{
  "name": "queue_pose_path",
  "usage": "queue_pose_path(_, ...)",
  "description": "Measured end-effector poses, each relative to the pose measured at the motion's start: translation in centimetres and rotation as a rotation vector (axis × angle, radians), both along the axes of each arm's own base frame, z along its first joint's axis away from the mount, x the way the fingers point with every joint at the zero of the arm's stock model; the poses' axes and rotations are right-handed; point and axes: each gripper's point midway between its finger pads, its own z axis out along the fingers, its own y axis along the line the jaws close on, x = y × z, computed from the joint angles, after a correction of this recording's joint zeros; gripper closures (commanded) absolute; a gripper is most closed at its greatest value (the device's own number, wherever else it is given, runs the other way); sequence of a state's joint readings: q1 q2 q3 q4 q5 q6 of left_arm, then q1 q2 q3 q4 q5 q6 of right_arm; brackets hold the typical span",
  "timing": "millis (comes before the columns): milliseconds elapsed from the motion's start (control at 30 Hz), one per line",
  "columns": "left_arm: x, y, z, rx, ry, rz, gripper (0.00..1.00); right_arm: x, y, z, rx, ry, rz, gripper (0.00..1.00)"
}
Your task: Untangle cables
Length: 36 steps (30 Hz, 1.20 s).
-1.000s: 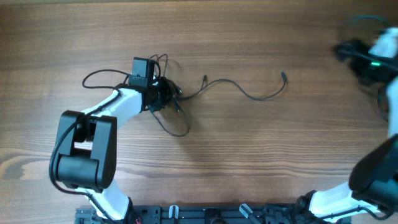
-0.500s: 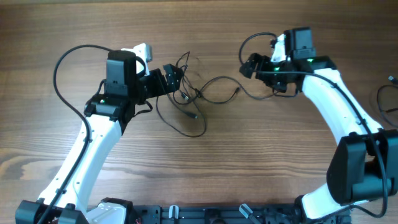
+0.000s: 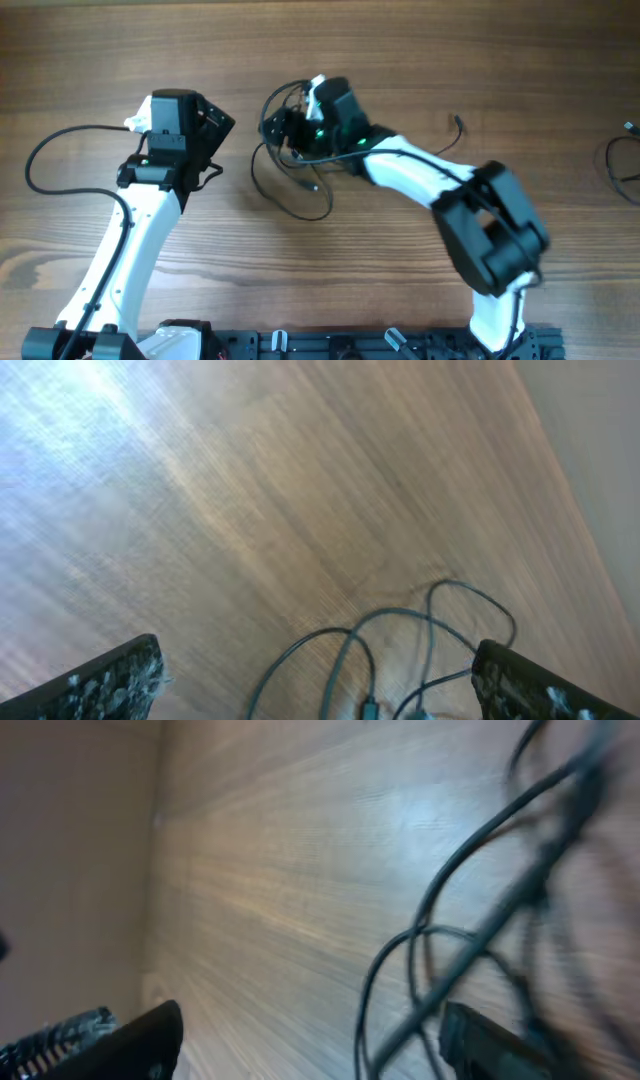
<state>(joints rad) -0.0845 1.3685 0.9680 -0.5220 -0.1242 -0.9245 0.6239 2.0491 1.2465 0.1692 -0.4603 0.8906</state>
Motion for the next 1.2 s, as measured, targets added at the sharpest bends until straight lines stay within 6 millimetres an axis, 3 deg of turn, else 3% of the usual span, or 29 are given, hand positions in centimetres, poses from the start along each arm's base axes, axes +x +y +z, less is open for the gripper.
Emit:
queue_pose_path(33,-0.3,0.1,-0.2,0.001,0.015,0.005,0.0,0.0,0.8,-0.3,0.034,0.009,0.0,0.56)
queue_pose_path(100,-0.7,0.1,-0.5,0.002,0.034,0.007,0.0,0.2,1.1,-0.1,0.062,0.02,-0.015,0.96)
queue_pose_path(267,-0.7,0.1,-0.9,0.014,0.049,-0.007,0.0,0.3,0.3,0.3,0.076,0.011,0.044,0.95)
queue_pose_path(333,-0.7,0.1,-1.0,0.037,0.052,-0.039,0.0,-0.5,-1.6,-0.5,0.013,0.045,0.095,0.95)
queue_pose_path(367,-0.7,0.1,-1.0,0.055,0.056,-0.065,0.0,-1.5,-3.6,-0.4,-0.047,0.056,0.133,0.95)
queue_pose_path(467,-0.1,-0.4,-0.7,0.09,0.033,-0.155,0.0,-3.8,-8.5,5.3,-0.166,-0.099,0.259,0.96)
queue_pose_path(567,1.6,-2.9,0.7,0.08,-0.066,-0.363,0.0,-6.2,-10.7,11.5,-0.216,-0.339,0.379,0.96)
queue_pose_path(633,1.6,-4.6,1.0,0.069,-0.094,-0.494,0.0,-7.0,-11.1,12.7,-0.239,-0.422,0.428,0.95)
queue_pose_path(767,0.8,-7.2,1.0,0.013,-0.115,-0.679,0.0,-7.1,-11.2,12.8,-0.257,-0.47,0.464,0.96)
queue_pose_path(900,0.1,-9.1,-2.2,-0.162,-0.01,-0.684,0.09,-7.1,-11.2,12.8,-0.261,-0.481,0.472,0.95)
queue_pose_path(933,-0.2,-9.9,-4.1,-0.246,0.053,-0.675,0.01,-7.1,-11.2,12.8,-0.261,-0.484,0.474,0.95)
queue_pose_path(1033,-1.5,-12.4,-6.9,-0.49,0.176,-0.657,0.0,-7.1,-11.2,12.8,-0.263,-0.487,0.476,0.96)
queue_pose_path(1200,-0.4,-15.3,-8.0,-0.66,0.205,-0.574,0.01,-7.1,-11.2,12.8,-0.262,-0.486,0.475,0.95)
